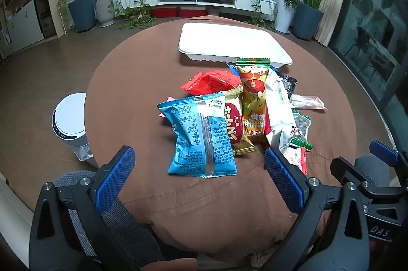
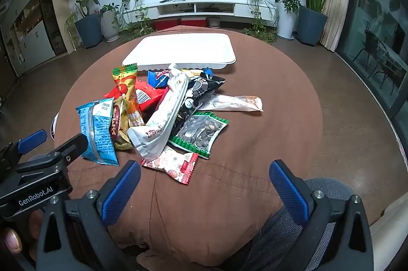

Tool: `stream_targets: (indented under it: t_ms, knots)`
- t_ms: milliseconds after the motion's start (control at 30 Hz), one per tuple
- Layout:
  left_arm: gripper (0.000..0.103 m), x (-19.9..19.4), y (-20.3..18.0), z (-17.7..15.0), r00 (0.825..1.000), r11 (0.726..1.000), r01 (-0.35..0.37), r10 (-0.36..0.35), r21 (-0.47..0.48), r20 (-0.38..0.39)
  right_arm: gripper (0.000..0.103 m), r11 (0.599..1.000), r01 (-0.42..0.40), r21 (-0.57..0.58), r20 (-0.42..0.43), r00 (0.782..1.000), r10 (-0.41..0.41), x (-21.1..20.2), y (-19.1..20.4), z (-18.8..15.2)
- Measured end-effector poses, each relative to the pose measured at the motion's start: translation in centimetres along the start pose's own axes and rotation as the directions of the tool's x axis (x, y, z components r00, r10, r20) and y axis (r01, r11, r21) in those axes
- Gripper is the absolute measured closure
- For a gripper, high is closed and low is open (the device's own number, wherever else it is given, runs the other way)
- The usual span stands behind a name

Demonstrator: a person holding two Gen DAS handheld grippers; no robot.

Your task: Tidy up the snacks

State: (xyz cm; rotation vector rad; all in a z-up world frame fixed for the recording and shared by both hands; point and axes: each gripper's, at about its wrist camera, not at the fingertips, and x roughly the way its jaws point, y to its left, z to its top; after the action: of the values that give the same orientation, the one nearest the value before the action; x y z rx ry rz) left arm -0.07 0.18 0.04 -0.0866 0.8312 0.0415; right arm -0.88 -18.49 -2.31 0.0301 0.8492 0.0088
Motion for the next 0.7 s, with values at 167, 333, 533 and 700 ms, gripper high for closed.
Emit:
stream_targets:
  t_ms: [167, 333, 533, 700]
  knots:
    - [0.000, 0.11, 0.05, 0.03, 1.000, 1.000, -0.003, 0.003, 0.000, -0.001, 0.000, 1.000, -0.001, -0.001, -0.003, 1.000, 0.001, 0.19, 0.03, -0.15]
    - [0.000, 0.14, 0.03, -0.03, 1.000, 1.000, -0.005, 0.005, 0.001, -0.002, 0.000, 1.000, -0.001, -0.002, -0.006, 1.000, 0.001, 0.20, 0.04, -0.12]
    - [0.000, 0.15, 0.07, -0.09, 1.000, 1.000, -0.008, 0.008, 0.002, -0.002, 0.000, 1.000, -0.002, -0.003, -0.010, 1.000, 0.001, 0.43, 0.35, -0.43]
    - [0.000, 0.39, 0.23, -0.19, 1.000, 1.000, -0.014, 0.014, 0.003, -0.007, 0.000, 1.000, -0.004, -0.004, -0.018, 1.000, 0.004, 0.81, 0.45, -0.28]
